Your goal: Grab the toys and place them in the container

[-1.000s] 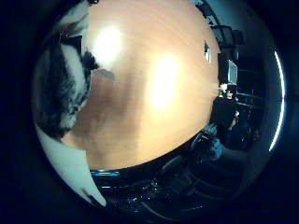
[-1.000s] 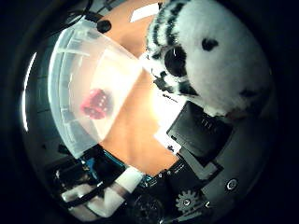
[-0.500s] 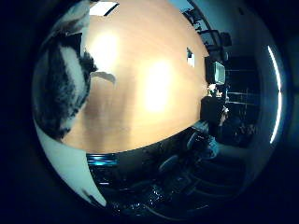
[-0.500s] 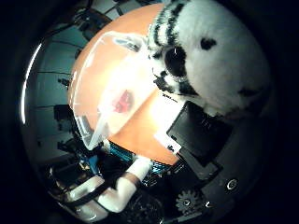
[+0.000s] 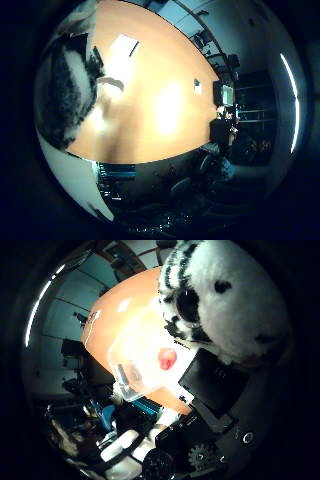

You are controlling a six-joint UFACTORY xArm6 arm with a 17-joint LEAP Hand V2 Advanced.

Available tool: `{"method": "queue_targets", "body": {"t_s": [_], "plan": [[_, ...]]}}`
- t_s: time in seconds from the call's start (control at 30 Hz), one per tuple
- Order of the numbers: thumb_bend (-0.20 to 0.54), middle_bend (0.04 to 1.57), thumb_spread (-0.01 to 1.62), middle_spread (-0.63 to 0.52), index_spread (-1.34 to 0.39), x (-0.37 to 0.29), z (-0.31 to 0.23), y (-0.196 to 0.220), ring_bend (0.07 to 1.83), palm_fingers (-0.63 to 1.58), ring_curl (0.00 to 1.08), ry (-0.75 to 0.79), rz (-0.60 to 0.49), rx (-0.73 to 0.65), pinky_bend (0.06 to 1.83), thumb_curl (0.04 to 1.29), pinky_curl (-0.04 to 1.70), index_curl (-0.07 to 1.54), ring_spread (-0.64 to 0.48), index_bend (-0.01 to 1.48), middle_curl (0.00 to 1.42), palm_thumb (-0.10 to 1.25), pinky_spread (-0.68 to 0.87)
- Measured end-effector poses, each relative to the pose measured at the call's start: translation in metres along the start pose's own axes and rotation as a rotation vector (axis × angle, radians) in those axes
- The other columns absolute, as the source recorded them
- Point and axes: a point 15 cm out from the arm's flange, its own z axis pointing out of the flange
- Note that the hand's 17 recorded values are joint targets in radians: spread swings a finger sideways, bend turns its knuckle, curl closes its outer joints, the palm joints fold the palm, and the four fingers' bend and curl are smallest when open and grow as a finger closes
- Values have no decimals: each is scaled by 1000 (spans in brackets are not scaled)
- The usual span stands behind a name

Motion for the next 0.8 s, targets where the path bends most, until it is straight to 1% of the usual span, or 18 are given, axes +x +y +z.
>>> {"method": "queue_targets", "body": {"t_s": [0.13, 0.33, 0.5, 0.8], "plan": [[-10, 1086, 1228, -276, -304, -47, -12, -9, 1276, 1047, 912, -16, -50, 23, 1111, 384, 1113, 1023, -277, 967, 1171, 1006, -272], [-11, 1083, 1218, -280, -304, -95, -16, -14, 1269, 1051, 917, -46, -97, 24, 1108, 393, 1113, 1023, -279, 963, 1177, 1009, -272], [-11, 1082, 1217, -282, -304, -113, -12, -17, 1267, 1051, 921, -59, -113, 17, 1106, 396, 1114, 1024, -281, 962, 1180, 1008, -272], [-12, 1079, 1217, -285, -304, -118, -7, -21, 1263, 1052, 926, -62, -112, 12, 1105, 400, 1115, 1025, -282, 961, 1183, 1009, -272]]}}
